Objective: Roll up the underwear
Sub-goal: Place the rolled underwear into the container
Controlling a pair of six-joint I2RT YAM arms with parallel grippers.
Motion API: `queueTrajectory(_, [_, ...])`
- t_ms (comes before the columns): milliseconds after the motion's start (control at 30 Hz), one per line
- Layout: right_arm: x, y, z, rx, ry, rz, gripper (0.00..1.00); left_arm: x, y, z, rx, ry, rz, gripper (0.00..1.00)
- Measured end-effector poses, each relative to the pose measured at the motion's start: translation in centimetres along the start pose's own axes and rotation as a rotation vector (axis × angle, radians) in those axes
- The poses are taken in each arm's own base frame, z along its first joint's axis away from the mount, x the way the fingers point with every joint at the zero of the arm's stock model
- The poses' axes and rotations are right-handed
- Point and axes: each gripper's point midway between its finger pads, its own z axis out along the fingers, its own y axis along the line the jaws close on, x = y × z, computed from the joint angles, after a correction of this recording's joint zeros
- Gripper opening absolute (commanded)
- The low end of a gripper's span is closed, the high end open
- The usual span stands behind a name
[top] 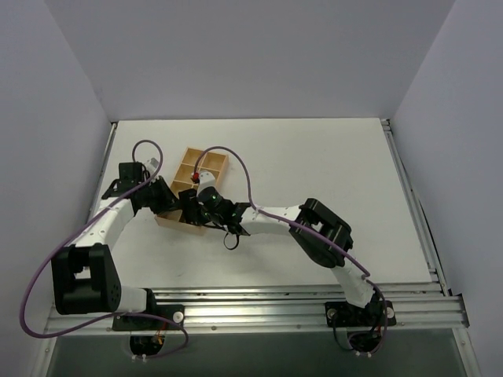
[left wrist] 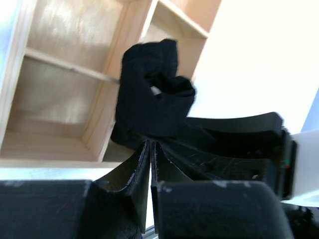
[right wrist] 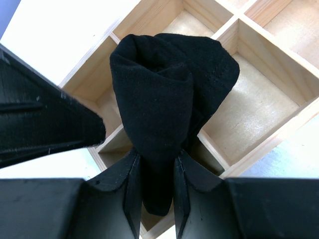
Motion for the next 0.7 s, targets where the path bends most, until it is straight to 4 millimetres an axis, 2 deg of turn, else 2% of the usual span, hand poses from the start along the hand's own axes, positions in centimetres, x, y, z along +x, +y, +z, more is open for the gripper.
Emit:
queueTrajectory(233, [0.1, 0.3, 0.0, -0.014, 0.005, -0.01, 0.31, -1.3, -1.6, 0.9, 0.086, -0.036, 0.004, 0.13])
queueTrajectory(400, [0.1, 0.9, -0.2, -0.032, 0.011, -0.026, 0.43, -1.0, -1.9, 2.6, 0.114, -0.018, 0.015, 0.13])
queueTrajectory(700, [0.2, 0.4, -1.0, -0.025, 0.062, -0.048, 0.49, -0.4, -2.5, 3.3, 0.148, -0.033, 0.046, 0.13])
